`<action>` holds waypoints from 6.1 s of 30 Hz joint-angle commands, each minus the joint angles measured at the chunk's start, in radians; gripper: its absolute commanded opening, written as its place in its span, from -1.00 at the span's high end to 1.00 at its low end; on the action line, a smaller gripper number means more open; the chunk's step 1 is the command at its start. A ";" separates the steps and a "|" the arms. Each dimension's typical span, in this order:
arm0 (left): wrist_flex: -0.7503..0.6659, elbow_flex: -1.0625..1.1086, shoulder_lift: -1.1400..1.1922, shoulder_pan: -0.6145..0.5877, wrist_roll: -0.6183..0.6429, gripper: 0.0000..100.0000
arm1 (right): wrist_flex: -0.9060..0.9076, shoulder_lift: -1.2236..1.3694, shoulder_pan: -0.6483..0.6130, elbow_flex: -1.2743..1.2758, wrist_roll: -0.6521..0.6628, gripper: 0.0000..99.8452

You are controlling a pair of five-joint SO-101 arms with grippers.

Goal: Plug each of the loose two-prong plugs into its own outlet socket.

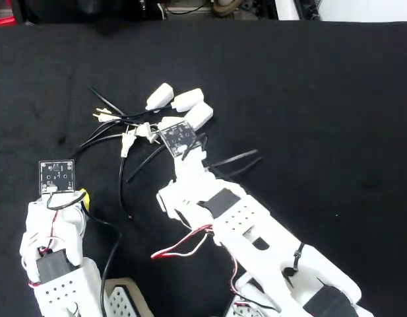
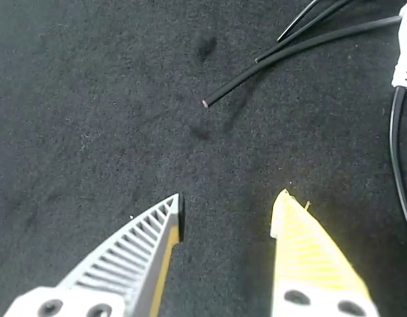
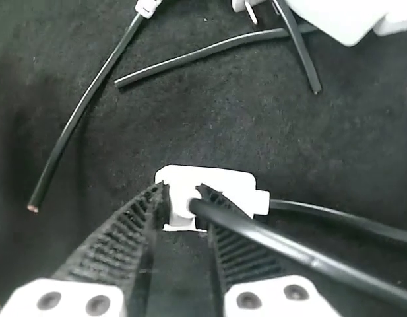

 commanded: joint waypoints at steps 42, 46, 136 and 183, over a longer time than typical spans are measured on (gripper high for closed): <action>0.002 0.018 -0.005 -0.008 -0.008 0.54 | -0.204 0.002 -0.037 0.222 0.339 0.97; 0.002 0.018 -0.003 -0.012 -0.008 0.54 | -0.203 0.002 -0.098 0.239 0.313 0.97; 0.126 -0.010 -0.006 0.113 -0.011 0.54 | -0.087 -0.116 -0.028 0.051 0.367 0.98; 0.126 -0.008 -0.006 0.113 -0.011 0.54 | 0.583 0.004 -0.051 -0.259 0.617 0.24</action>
